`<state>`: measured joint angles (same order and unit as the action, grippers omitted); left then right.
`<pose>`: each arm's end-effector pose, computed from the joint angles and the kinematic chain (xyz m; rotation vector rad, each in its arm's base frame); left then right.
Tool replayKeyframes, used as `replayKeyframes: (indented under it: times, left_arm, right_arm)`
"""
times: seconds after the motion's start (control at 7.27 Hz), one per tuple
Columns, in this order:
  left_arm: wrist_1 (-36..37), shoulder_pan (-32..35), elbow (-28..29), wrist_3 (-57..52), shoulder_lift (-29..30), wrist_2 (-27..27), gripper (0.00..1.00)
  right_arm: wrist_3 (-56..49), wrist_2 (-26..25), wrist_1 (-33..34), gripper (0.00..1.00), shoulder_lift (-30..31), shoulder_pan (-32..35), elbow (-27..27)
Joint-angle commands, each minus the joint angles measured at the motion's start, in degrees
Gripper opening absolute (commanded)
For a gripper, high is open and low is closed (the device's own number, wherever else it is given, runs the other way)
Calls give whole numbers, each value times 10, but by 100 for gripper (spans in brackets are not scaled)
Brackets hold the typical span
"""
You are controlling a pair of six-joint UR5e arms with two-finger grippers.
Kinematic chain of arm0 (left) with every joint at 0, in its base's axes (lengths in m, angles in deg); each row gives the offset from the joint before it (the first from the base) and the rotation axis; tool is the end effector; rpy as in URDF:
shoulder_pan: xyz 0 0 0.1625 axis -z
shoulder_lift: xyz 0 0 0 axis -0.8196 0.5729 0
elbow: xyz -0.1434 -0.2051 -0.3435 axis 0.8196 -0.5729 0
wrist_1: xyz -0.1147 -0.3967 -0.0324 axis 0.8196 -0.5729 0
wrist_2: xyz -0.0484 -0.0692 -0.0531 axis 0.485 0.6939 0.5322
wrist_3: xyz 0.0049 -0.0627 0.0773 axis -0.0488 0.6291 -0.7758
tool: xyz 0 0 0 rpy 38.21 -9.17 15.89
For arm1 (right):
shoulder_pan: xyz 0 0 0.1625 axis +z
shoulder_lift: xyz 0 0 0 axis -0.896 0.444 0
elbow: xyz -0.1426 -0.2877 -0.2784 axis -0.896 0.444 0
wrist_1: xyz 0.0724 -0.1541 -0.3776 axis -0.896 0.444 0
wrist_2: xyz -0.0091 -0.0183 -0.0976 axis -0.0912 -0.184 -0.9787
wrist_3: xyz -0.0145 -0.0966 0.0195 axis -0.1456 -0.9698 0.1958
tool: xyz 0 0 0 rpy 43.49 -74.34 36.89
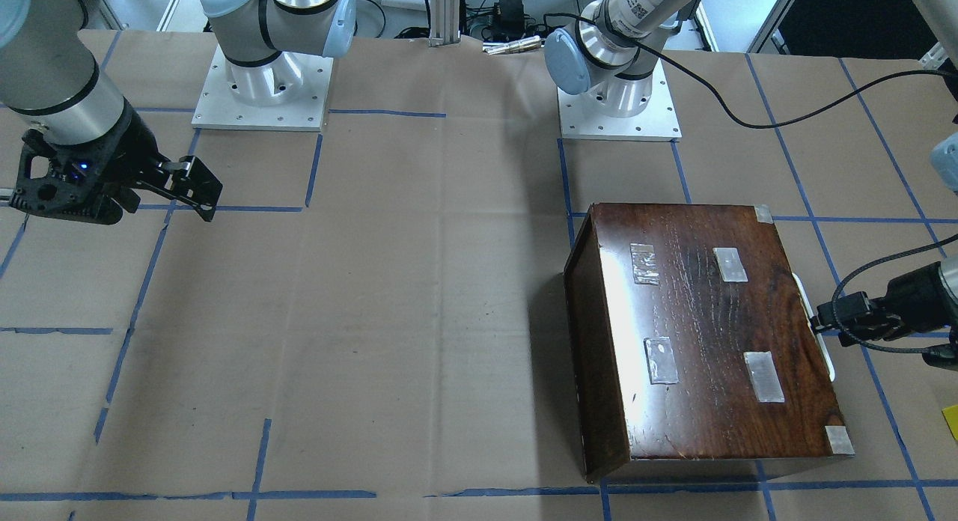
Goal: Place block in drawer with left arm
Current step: 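Hook the white handle with the left gripper and pull the drawer open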
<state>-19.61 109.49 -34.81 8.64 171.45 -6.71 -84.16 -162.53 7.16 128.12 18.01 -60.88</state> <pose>0.2376 -0.6114 0.2793 -0.0214 -2.7640 -0.0180 0.0588 -0.5170 0.4326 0.1880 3.1287 0.1020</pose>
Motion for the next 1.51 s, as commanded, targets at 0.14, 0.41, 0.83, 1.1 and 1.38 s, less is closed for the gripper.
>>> replayKeyframes:
  times: [0.14, 0.41, 0.83, 1.1, 1.38]
  left_arm:
    - [17, -2, 10, 0, 3, -65, 98]
    - [17, -5, 13, 0, 3, -90, 98]
    - [17, -21, 27, -1, 14, -99, 98]
    - [17, -26, 45, -11, 27, -107, 98]
    - [17, -37, 54, -28, 31, -107, 98]
  right_arm:
    - [0, 0, 0, 100, 0, 0, 0]
    - [0, 0, 0, 100, 0, 0, 0]
    - [0, 0, 0, 100, 0, 0, 0]
    - [0, 0, 0, 100, 0, 0, 0]
    - [1, 0, 0, 100, 0, 0, 0]
